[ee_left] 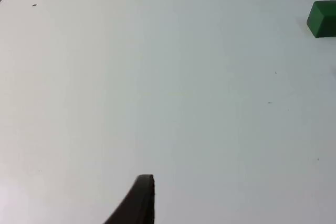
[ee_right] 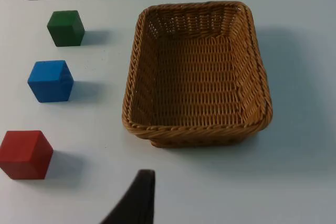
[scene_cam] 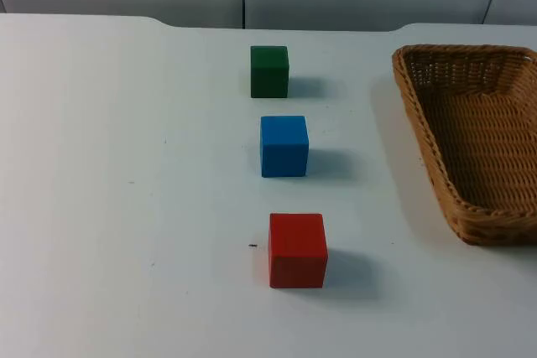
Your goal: Pick up the basket with the left hand and place the blue cube into the basket with the right hand.
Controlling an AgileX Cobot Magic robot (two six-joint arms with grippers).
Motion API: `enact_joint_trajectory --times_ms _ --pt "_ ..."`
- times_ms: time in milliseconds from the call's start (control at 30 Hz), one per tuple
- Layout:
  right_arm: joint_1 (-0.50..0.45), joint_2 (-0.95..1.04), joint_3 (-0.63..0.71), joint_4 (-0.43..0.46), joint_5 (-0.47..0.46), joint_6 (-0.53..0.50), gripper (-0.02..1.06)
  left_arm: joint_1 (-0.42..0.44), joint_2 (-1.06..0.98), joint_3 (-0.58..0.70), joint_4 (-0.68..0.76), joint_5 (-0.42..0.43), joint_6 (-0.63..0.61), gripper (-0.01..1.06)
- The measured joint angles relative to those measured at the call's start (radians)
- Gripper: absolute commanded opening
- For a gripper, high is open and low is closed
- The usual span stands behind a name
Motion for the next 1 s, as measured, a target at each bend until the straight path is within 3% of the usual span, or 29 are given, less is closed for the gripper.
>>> enact_joint_trajectory --times_ms 667,1000 --pt "0.0 0.0 0.0 0.0 0.0 0.0 1.04 0.0 0.0 0.0 -0.052 -0.004 0.0 1.05" --pt "0.0 0.0 0.0 0.0 0.0 0.0 1.04 0.0 0.13 -0.083 -0.109 -0.068 0.016 1.05"
